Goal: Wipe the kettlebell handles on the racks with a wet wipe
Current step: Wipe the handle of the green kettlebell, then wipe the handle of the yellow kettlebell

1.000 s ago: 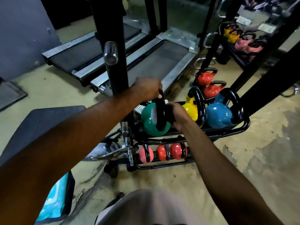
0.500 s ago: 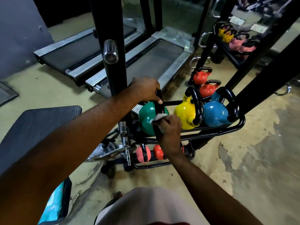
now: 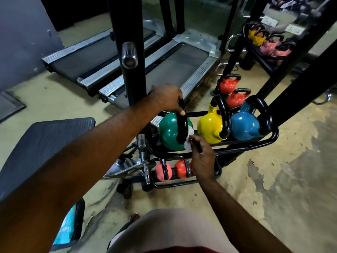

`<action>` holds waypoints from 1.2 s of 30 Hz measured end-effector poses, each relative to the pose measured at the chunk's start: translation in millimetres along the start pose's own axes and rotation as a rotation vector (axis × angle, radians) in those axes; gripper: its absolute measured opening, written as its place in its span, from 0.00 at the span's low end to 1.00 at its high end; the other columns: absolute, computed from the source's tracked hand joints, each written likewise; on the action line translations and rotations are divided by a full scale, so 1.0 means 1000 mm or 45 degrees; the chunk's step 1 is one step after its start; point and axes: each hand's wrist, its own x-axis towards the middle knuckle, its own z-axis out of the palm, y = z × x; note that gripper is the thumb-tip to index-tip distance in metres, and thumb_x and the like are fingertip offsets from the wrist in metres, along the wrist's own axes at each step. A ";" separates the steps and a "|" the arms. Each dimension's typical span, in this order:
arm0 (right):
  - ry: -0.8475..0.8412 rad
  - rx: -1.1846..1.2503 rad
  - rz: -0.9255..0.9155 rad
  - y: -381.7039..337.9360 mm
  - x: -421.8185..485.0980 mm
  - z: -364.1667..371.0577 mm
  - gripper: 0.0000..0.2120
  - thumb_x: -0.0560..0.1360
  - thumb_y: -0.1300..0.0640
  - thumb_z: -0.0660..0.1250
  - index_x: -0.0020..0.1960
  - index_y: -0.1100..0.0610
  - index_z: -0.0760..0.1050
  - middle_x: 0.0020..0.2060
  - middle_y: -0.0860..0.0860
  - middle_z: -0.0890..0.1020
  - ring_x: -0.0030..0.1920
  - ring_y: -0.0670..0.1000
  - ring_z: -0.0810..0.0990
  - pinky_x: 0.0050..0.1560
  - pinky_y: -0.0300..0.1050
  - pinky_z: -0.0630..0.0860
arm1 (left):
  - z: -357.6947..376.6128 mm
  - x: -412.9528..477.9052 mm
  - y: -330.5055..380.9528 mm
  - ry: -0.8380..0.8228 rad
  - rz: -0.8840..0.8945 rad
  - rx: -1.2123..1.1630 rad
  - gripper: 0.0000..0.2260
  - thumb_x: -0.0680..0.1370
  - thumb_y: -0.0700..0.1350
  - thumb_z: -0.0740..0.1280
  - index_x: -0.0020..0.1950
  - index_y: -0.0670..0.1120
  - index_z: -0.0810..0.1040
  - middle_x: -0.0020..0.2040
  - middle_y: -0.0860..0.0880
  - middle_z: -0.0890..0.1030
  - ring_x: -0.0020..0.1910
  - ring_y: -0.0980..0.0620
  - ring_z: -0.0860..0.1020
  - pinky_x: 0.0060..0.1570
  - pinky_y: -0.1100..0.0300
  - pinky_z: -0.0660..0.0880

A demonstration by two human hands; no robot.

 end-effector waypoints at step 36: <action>-0.119 -0.111 -0.005 -0.018 0.008 0.008 0.14 0.70 0.54 0.78 0.40 0.44 0.73 0.42 0.49 0.78 0.43 0.46 0.78 0.44 0.39 0.76 | 0.002 -0.003 -0.006 -0.048 -0.033 -0.089 0.27 0.64 0.62 0.78 0.58 0.51 0.82 0.54 0.50 0.84 0.55 0.47 0.80 0.58 0.47 0.76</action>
